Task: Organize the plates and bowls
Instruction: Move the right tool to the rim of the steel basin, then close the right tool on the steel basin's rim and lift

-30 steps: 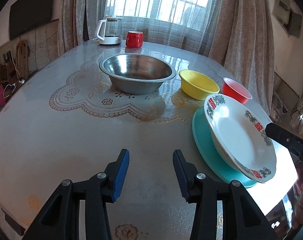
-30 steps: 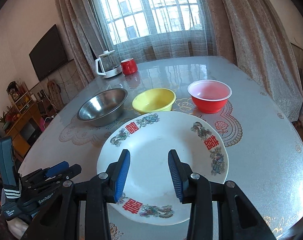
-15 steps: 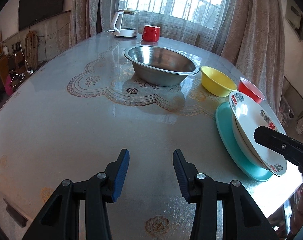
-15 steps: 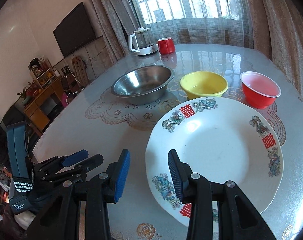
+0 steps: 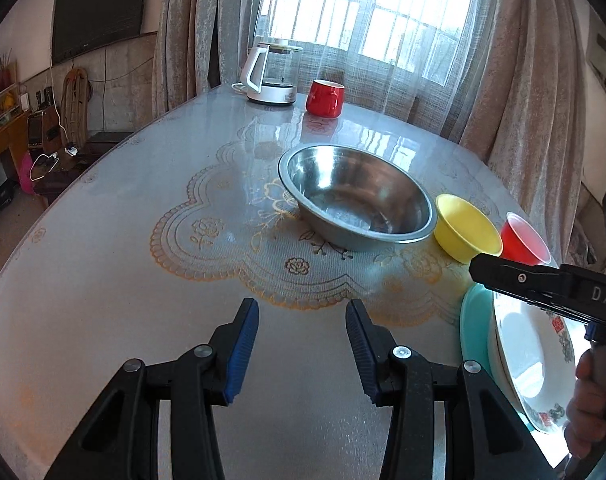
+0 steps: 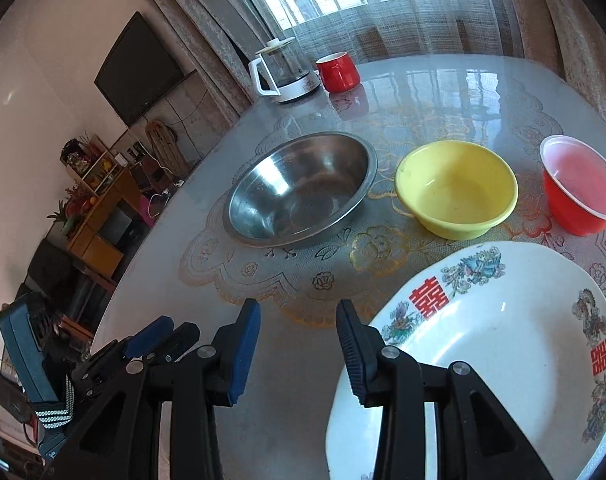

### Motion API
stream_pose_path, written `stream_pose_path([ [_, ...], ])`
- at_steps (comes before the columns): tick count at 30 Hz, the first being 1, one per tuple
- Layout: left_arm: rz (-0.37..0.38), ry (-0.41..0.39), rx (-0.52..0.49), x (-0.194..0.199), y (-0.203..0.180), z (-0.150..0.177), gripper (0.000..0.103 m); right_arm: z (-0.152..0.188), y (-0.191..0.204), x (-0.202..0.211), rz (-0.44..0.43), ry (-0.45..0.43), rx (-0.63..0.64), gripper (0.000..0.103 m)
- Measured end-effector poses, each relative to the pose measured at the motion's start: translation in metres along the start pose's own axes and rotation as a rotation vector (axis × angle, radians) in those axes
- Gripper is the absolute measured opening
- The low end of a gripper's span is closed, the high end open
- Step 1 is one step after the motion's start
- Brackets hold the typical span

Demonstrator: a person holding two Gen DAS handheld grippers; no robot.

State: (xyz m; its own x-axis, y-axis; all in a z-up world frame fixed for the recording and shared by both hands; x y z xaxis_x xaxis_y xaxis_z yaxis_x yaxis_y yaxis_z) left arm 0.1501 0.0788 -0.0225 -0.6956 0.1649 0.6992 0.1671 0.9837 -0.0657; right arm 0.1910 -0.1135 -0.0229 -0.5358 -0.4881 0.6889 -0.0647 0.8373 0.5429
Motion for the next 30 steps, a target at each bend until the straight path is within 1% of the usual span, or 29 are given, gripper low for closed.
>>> stream_pose_path([
  [1,-0.001,-0.005,0.006,-0.003,0.001,-0.007,0.047,-0.008,-0.001,-0.006,0.003,0.005,-0.018,0.040],
  [3,-0.001,-0.017,0.020,-0.010,0.004,-0.021,0.059,-0.021,-0.002,-0.017,0.027,0.019,-0.034,0.040],
  [5,-0.002,-0.020,0.033,-0.017,0.007,-0.032,0.059,-0.030,-0.004,-0.027,0.040,0.037,-0.044,0.040],
  [8,0.016,-0.016,0.049,-0.029,0.010,-0.045,0.061,-0.038,-0.010,-0.039,0.044,0.069,-0.055,0.040],
  [13,0.024,0.014,0.045,-0.052,0.008,-0.059,0.061,-0.043,-0.024,-0.047,0.047,0.083,-0.091,0.040],
  [15,0.024,0.038,0.042,-0.062,0.006,-0.063,0.062,-0.048,-0.029,-0.049,0.055,0.076,-0.107,0.040],
  [18,0.050,0.040,0.043,-0.069,0.001,-0.069,0.061,-0.053,-0.032,-0.054,0.039,0.090,-0.132,0.040],
  [20,0.040,0.048,0.036,-0.077,-0.002,-0.072,0.059,-0.056,-0.030,-0.058,0.061,0.092,-0.113,0.040],
  [22,0.007,0.049,0.022,-0.083,-0.002,-0.072,0.055,-0.060,-0.028,-0.061,0.074,0.086,-0.108,0.040],
  [23,0.003,0.056,0.019,-0.086,-0.001,-0.072,0.051,-0.061,-0.027,-0.062,0.084,0.088,-0.108,0.040],
  [24,0.003,0.063,0.019,-0.089,0.000,-0.071,0.045,-0.061,-0.026,-0.063,0.093,0.086,-0.103,0.040],
  [25,0.003,0.069,0.021,-0.091,0.002,-0.070,0.042,-0.060,-0.025,-0.064,0.098,0.083,-0.090,0.040],
  [26,0.006,0.075,0.022,-0.094,0.004,-0.069,0.035,-0.060,-0.023,-0.065,0.104,0.082,-0.074,0.040],
  [27,0.016,0.079,0.022,-0.095,0.005,-0.068,0.033,-0.059,-0.021,-0.065,0.109,0.079,-0.061,0.040],
  [29,0.032,0.075,0.033,-0.097,0.006,-0.068,0.032,-0.059,-0.017,-0.067,0.117,0.080,-0.038,0.035],
  [30,0.034,0.078,0.041,-0.098,0.007,-0.069,0.031,-0.059,-0.015,-0.068,0.115,0.084,-0.027,0.029],
])
Point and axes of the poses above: each gripper's, at about its wrist camera, not at the fingertips, and x roughly against the way its jaws point, y to its left, z to its underside, the point moved 3 cm from there along -x, roughly the way its jaws point, and after that the axes turned 10 degrees about -x, right-handed, at the moved point
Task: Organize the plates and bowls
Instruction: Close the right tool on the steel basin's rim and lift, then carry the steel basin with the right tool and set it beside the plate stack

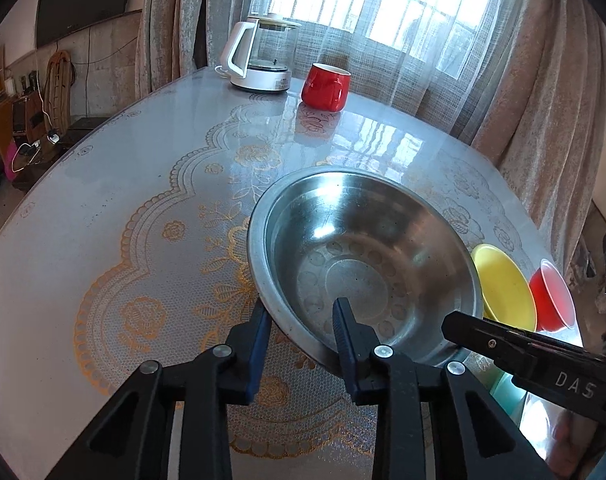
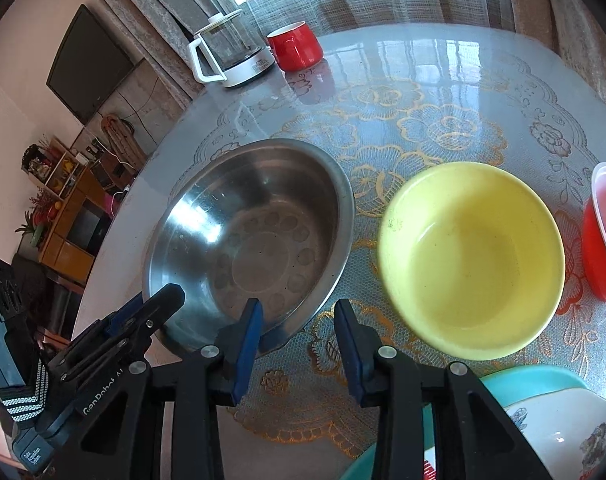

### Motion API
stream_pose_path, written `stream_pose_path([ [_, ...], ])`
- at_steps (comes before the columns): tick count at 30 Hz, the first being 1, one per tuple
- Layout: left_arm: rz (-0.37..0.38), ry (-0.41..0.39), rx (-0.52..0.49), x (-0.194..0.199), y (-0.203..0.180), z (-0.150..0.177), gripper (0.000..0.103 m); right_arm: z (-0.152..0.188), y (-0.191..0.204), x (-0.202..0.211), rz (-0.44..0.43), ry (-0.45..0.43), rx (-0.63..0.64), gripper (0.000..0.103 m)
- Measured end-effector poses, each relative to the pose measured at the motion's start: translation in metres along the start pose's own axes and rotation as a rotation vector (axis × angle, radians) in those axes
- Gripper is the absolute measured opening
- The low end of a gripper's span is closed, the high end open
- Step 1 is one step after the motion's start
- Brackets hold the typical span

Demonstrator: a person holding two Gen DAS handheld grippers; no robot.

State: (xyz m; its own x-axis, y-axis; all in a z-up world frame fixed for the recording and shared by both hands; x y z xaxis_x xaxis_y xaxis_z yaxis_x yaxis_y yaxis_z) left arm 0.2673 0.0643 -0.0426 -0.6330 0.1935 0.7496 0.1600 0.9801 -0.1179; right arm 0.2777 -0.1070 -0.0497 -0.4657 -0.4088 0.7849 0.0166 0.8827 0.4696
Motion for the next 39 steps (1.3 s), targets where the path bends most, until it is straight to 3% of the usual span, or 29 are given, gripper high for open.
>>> stream_pose_path([
  [7,0.037,-0.004,0.014,0.007,-0.002,0.003,0.031,0.001,0.002,0.001,0.035,-0.006,0.007,0.029],
  [13,0.060,-0.035,0.040,0.032,0.007,0.019,0.032,0.013,0.012,0.009,0.016,-0.001,0.035,0.029],
  [26,0.017,-0.044,0.029,0.091,0.016,0.072,0.033,0.070,0.037,0.030,-0.038,0.035,0.098,0.029],
  [39,-0.028,-0.045,0.024,0.113,0.014,0.122,0.035,0.116,0.042,0.033,-0.012,0.048,0.180,0.029],
])
Point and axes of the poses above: each gripper's, at about its wrist camera, not at the fingertips, and x roughly against the way its jaws point, y to its left, z to its underside, the point moved 3 cm from there along -x, roughly the way its jaws point, and after that the axes turned 10 degrees about -x, right-handed, at the moved point
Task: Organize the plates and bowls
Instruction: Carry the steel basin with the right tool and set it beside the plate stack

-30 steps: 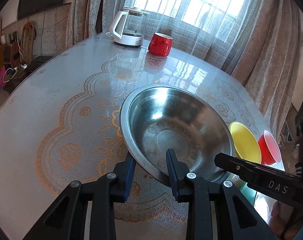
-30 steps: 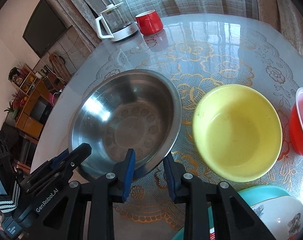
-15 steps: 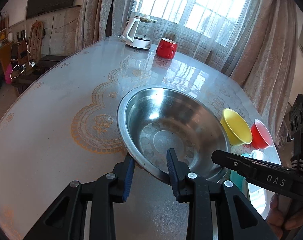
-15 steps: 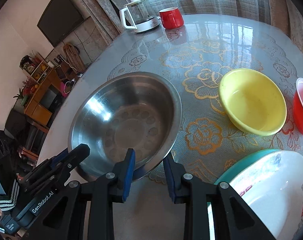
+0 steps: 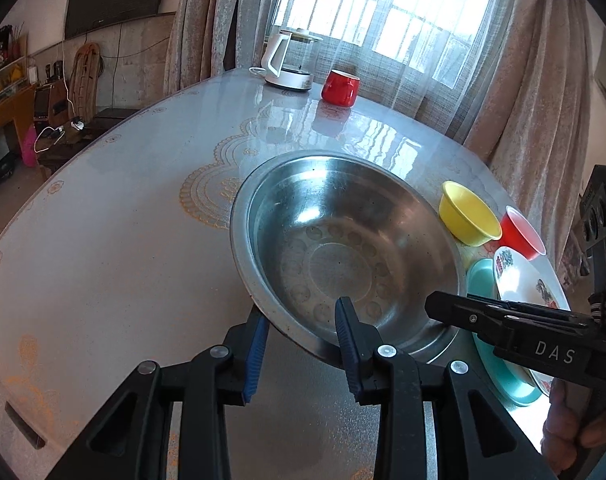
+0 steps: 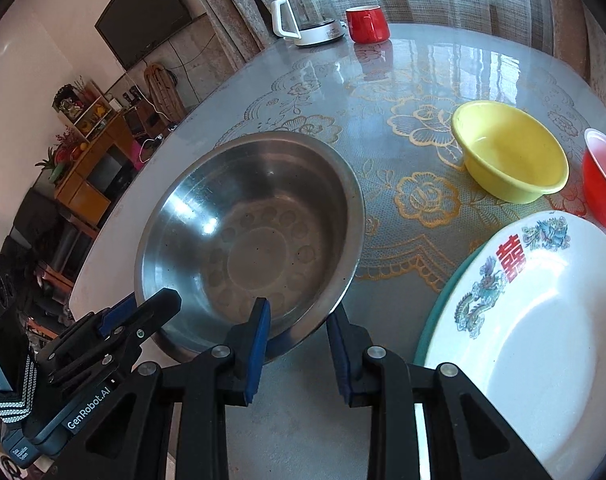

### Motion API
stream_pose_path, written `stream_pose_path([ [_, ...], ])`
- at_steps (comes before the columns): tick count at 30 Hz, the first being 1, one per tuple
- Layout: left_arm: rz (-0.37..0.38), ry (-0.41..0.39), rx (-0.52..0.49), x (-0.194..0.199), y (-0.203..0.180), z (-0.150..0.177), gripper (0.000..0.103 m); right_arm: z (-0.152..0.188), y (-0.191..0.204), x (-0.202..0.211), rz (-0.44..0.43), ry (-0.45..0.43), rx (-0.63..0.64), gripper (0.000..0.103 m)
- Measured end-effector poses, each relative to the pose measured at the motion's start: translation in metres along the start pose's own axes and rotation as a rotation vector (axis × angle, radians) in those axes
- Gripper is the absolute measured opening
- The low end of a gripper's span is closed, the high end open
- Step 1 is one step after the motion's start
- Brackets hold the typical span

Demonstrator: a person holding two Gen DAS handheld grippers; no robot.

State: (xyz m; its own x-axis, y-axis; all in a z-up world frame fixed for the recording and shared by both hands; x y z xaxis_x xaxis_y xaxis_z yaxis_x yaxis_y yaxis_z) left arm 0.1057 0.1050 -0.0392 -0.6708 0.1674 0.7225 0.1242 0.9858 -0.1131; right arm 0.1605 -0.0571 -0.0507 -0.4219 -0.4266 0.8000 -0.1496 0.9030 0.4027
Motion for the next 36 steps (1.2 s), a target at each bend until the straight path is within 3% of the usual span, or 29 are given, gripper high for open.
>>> stream_pose_path([
  [5,0.003,0.012,0.015,0.003,0.011,0.003,0.038,-0.001,0.009,-0.001,-0.011,0.028,0.019,0.032],
  [15,-0.088,0.015,-0.027,0.009,0.008,0.003,0.039,0.007,0.014,0.012,0.036,-0.012,0.078,0.037],
  [20,-0.134,-0.007,-0.047,0.020,0.010,0.000,0.046,0.004,-0.005,0.029,0.035,-0.051,0.033,0.040],
  [26,-0.170,-0.055,-0.017,0.039,0.012,-0.011,0.046,0.004,-0.016,0.049,0.012,-0.112,-0.024,0.039],
  [30,-0.182,-0.097,-0.071,0.053,-0.005,-0.020,0.046,0.001,-0.020,0.059,-0.015,-0.145,-0.057,0.039],
  [36,-0.139,-0.093,-0.126,0.051,-0.031,-0.024,0.046,0.002,-0.041,0.073,-0.024,-0.202,-0.140,0.039],
])
Point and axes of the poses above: each gripper's, at about its wrist camera, not at the fingertips, and x roughly against the way its jaws point, y to its left, z to its underside, the point moved 3 cm from there along -x, roughly the way its jaws point, and after that the axes turned 10 degrees about -x, right-handed, at the moved point
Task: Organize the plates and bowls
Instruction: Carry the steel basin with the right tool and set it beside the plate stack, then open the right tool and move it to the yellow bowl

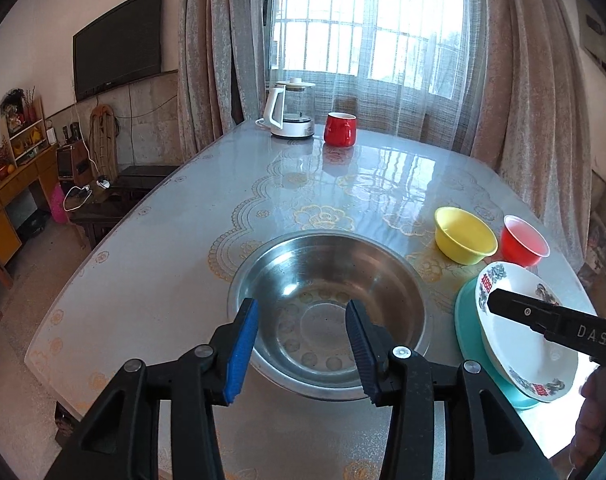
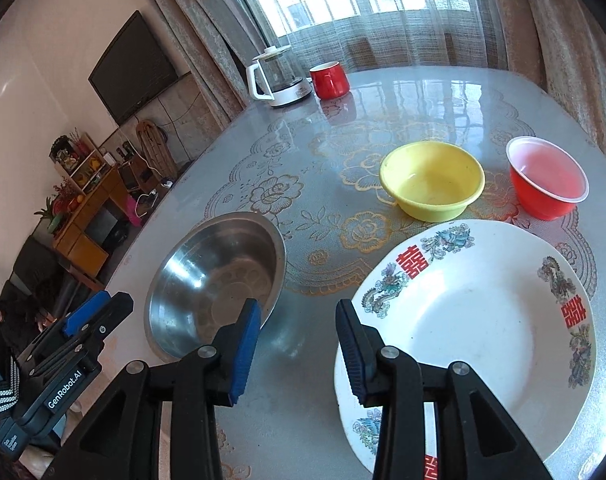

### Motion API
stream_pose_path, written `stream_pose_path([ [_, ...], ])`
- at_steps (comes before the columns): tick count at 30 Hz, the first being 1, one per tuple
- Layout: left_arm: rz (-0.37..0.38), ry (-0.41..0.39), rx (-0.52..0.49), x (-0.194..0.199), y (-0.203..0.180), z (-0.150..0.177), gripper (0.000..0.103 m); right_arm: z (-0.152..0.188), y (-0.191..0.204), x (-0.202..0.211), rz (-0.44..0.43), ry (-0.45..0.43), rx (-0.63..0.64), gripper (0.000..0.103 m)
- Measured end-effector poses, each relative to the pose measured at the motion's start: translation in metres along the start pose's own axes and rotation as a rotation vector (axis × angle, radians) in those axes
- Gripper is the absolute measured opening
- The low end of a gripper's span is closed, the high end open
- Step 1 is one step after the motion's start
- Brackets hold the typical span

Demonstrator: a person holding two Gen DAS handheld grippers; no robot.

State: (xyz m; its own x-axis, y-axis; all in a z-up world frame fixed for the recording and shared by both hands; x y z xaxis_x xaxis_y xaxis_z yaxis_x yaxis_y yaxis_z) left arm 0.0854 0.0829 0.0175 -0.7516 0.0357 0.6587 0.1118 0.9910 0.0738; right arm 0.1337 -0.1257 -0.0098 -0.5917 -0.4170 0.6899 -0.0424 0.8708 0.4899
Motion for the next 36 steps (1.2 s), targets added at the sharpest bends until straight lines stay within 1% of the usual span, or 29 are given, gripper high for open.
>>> stream_pose_path([
  [4,0.051,0.057,0.013,-0.012,-0.015,0.002,0.046,0.000,-0.020,0.008,0.012,-0.022,-0.055,0.039],
  [5,0.070,0.057,0.009,-0.013,-0.018,0.002,0.046,0.001,-0.025,0.011,0.019,-0.026,-0.065,0.039],
  [8,0.091,0.042,-0.022,-0.016,-0.031,0.002,0.045,-0.002,-0.040,0.016,0.039,-0.040,-0.095,0.039],
  [11,0.117,0.050,-0.066,-0.022,-0.043,-0.004,0.038,-0.008,-0.057,0.020,0.055,-0.062,-0.135,0.039],
  [13,0.134,0.038,-0.091,-0.023,-0.052,-0.010,0.036,-0.014,-0.068,0.022,0.061,-0.079,-0.163,0.039],
  [14,0.142,0.030,-0.102,-0.023,-0.056,-0.015,0.034,-0.018,-0.073,0.023,0.064,-0.090,-0.173,0.038],
  [17,0.171,0.030,-0.113,-0.030,-0.067,-0.029,0.032,-0.030,-0.080,0.025,0.075,-0.111,-0.185,0.033],
  [19,0.193,0.036,-0.107,-0.036,-0.074,-0.039,0.031,-0.038,-0.086,0.023,0.080,-0.117,-0.190,0.030],
  [22,0.232,0.044,-0.095,-0.046,-0.086,-0.054,0.031,-0.052,-0.097,0.018,0.073,-0.117,-0.216,0.029],
  [26,0.263,0.063,-0.086,-0.069,-0.104,-0.078,0.031,-0.070,-0.114,0.003,0.074,-0.099,-0.277,0.027],
  [31,0.313,0.124,-0.045,-0.109,-0.120,-0.101,0.031,-0.089,-0.133,-0.020,0.079,-0.070,-0.352,0.027],
  [36,0.360,0.200,0.018,-0.149,-0.129,-0.111,0.032,-0.106,-0.146,-0.038,0.078,-0.057,-0.406,0.027],
])
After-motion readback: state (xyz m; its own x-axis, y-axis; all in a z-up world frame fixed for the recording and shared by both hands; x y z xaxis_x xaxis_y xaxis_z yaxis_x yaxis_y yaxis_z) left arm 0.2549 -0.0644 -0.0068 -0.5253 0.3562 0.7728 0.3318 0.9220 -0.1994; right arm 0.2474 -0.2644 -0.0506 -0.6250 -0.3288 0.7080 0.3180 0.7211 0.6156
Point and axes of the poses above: each gripper's, at about its wrist camera, not at the fingertips, and x roughly against the way its jaws point, y to its left, z to its underside, the point moved 3 cm from there along -x, roughly the way its jaws point, and after that the axes turned 10 degrees about -x, right-handed, at the moved point
